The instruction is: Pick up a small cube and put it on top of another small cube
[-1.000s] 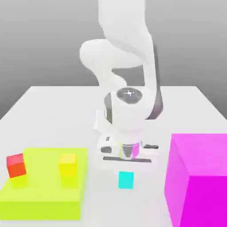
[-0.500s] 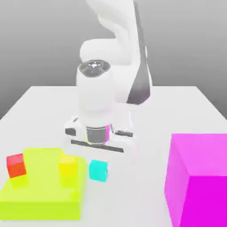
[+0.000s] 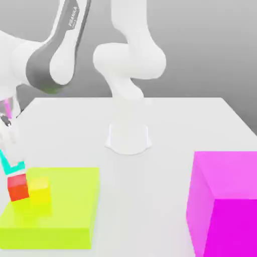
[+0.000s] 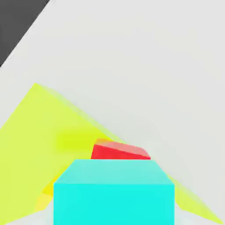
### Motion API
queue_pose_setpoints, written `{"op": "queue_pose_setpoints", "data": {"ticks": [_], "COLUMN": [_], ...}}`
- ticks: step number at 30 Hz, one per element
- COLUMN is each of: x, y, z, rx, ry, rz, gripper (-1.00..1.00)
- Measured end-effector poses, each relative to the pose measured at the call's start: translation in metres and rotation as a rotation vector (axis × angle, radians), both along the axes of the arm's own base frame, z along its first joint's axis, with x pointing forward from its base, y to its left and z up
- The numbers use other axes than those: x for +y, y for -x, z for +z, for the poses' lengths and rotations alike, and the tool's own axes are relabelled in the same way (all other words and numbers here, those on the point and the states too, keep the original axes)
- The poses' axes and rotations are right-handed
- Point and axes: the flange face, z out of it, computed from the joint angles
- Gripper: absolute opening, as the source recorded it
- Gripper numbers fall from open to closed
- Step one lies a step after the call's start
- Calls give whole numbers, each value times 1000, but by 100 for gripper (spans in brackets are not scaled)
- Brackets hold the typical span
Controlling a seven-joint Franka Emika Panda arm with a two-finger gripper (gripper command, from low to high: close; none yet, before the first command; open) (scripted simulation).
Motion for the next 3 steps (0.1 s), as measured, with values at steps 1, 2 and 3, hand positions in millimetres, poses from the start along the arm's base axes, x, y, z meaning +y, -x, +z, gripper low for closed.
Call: {"op": "queue_pose_setpoints", "data": {"ticks": [1,2,3], "x": [0,0,0], "y": [0,0,0], "z": [0,0,0], "rx": [0,0,0], "ry": [0,0,0], "rz": [0,0,0], "gripper": [100,100,100]}}
